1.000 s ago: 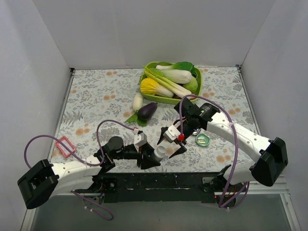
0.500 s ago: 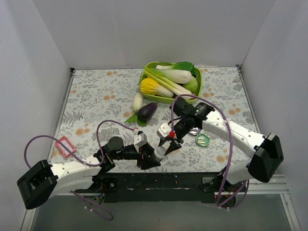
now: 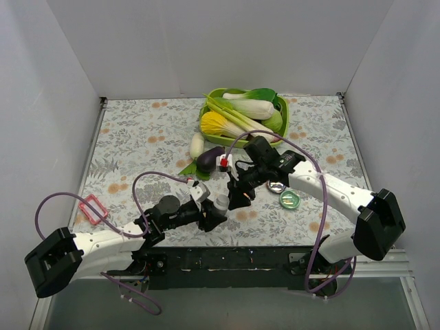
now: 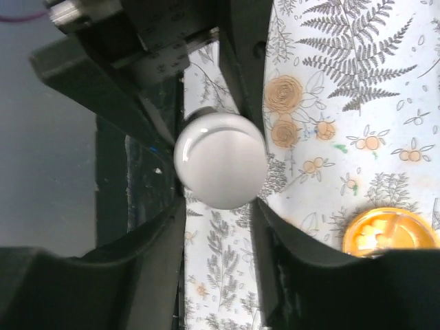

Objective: Sort the pills into containers

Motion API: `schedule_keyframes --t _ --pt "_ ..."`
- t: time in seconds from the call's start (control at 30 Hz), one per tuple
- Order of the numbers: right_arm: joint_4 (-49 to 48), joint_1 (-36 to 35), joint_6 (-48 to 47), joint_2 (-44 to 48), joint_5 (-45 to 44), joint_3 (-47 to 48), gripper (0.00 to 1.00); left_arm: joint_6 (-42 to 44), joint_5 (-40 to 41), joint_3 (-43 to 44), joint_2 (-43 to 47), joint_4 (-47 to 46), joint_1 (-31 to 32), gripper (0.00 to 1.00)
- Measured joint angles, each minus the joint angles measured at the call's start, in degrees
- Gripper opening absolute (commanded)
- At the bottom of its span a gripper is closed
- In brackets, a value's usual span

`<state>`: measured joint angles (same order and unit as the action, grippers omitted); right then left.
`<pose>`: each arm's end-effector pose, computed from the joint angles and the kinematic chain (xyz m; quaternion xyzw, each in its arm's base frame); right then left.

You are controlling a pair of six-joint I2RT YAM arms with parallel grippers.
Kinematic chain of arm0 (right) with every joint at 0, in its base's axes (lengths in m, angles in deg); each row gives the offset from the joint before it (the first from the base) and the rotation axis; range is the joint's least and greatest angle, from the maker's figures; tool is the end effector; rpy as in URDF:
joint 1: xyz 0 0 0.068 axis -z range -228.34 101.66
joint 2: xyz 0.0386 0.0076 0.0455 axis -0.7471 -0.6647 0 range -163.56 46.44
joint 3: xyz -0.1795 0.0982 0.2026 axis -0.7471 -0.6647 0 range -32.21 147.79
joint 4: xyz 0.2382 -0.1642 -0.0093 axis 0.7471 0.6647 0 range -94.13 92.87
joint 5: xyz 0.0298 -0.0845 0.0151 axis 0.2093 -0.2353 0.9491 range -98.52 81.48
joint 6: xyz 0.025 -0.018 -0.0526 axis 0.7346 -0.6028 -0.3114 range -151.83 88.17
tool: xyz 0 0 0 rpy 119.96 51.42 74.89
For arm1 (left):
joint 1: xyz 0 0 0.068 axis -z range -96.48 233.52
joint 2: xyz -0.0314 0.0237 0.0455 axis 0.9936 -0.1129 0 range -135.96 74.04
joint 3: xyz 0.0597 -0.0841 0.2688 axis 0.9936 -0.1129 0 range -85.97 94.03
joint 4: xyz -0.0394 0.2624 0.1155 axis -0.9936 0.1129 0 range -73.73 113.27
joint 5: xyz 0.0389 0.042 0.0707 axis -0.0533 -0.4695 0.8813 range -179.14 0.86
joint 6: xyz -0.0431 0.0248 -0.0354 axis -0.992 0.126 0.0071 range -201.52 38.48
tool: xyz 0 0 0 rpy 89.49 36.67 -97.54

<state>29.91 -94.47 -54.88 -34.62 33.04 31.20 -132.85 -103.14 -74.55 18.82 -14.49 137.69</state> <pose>0.2024 0.2541 0.2788 -0.5972 0.6610 0.3897 0.2335 0.1172 -0.1813 0.1697 0.0951 0.7749 -0.5493 0.2979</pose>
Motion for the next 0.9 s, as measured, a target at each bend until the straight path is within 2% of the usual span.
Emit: schedule_keyframes --t 0.1,0.2,0.37,0.47,0.57,0.7,0.9 --pt "-0.02 0.81 0.44 0.02 1.68 0.46 0.86 0.50 1.62 0.00 -0.72 -0.85 -0.04 0.00" --pt "1.73 2.47 -3.80 0.37 4.28 2.43 0.90 1.03 0.70 -0.46 -0.22 -1.46 -0.20 0.00" --pt "9.33 5.73 -22.75 3.61 6.75 6.14 0.92 1.20 -4.94 -1.81 2.40 -1.40 -0.22 0.00" --pt "15.04 5.62 -36.09 6.93 8.83 6.01 0.92 0.98 -8.11 -1.88 3.13 -2.01 -0.22 0.00" --pt "18.82 5.51 -45.46 9.09 10.99 5.57 0.92 0.83 -10.58 -1.88 2.95 -2.75 -0.22 0.00" --pt "21.88 5.51 -52.43 7.98 13.44 5.57 0.92 0.22 -13.57 -1.86 1.36 -4.15 -0.22 0.00" --pt "23.12 5.51 -56.54 5.77 15.65 5.68 0.92 -0.61 -16.22 -1.75 -1.20 -4.46 -0.13 0.00"
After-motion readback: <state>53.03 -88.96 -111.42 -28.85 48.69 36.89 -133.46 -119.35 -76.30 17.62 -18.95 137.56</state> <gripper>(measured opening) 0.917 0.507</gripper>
